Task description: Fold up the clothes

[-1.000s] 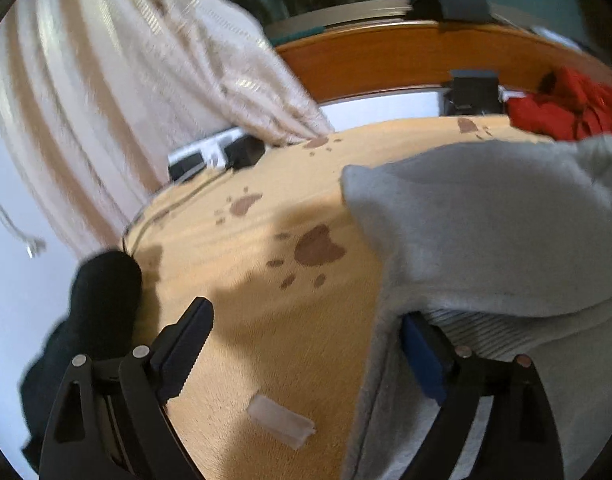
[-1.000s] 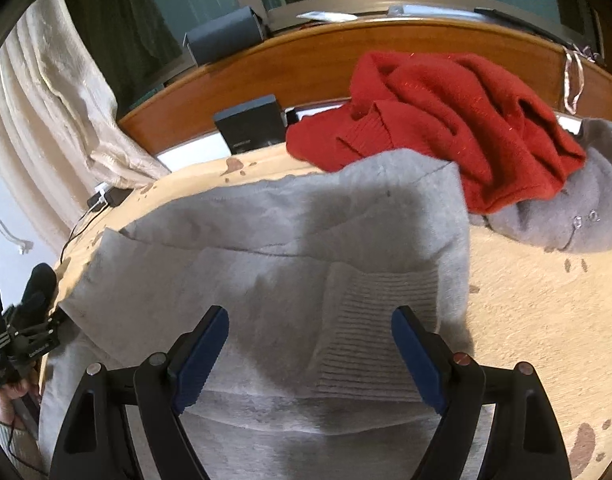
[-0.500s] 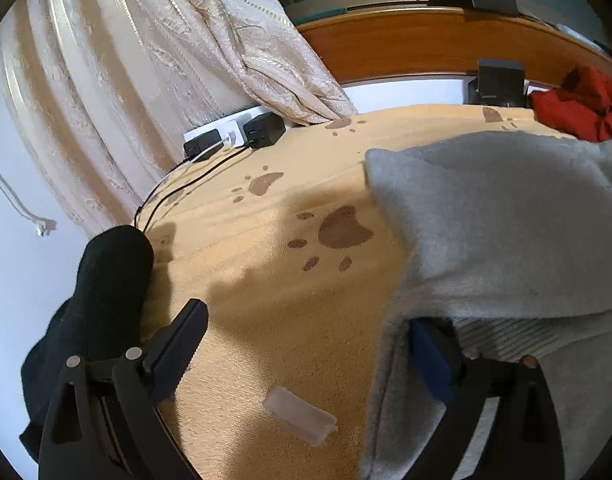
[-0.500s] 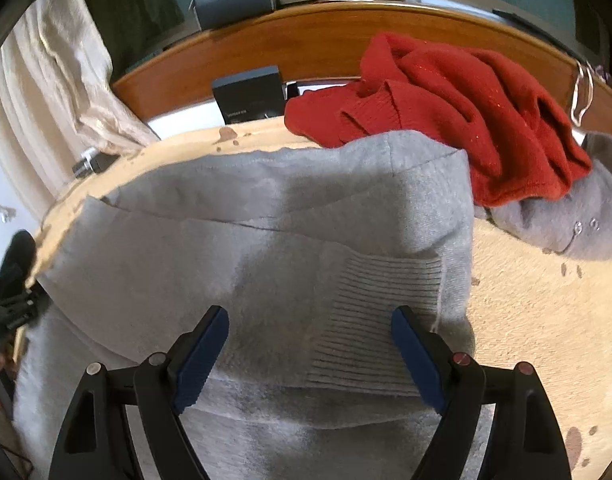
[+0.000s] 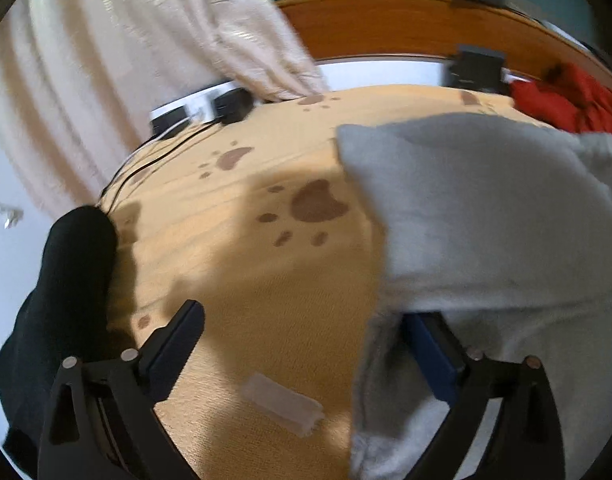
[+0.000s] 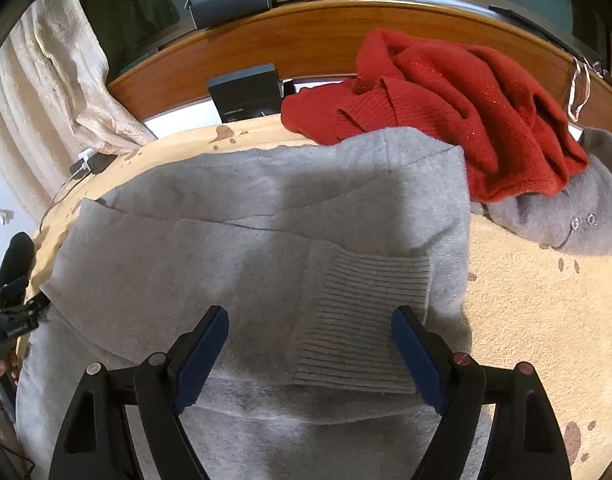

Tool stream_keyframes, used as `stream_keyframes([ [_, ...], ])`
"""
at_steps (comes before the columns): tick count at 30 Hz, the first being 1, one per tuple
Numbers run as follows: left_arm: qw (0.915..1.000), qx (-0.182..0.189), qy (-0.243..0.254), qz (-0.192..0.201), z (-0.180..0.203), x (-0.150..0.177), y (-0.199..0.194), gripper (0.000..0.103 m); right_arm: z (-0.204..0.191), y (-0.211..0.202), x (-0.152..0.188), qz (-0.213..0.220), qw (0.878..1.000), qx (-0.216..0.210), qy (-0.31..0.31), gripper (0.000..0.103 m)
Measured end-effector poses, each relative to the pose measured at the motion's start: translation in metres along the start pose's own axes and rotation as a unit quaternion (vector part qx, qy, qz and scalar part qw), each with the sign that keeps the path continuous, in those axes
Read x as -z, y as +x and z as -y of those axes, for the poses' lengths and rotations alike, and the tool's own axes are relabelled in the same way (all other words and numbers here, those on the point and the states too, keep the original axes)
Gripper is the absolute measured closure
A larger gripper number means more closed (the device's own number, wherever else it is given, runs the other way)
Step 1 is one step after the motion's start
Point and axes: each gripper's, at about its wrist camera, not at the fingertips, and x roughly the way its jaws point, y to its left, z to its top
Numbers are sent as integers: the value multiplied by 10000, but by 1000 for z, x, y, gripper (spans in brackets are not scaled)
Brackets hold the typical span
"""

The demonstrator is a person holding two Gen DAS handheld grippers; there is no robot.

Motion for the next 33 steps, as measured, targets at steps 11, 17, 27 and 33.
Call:
stream_keyframes([
  [11, 9655, 1808, -1824, 426, -59, -3, -31, 1, -6, 7, 3, -15, 9998, 65, -197, 10],
  [17, 9935, 806, -764, 255, -9, -44, -20, 1, -4, 6, 3, -5, 9998, 10, -179, 9],
  [27, 9940, -92, -1079, -138, -23, -37, 26, 0, -4, 5, 3, 16, 9998, 22, -190, 9],
  [33, 9812, 281, -1908, 38, -64, -21, 24, 0, -6, 5, 3, 49, 9997, 139, -201, 9],
])
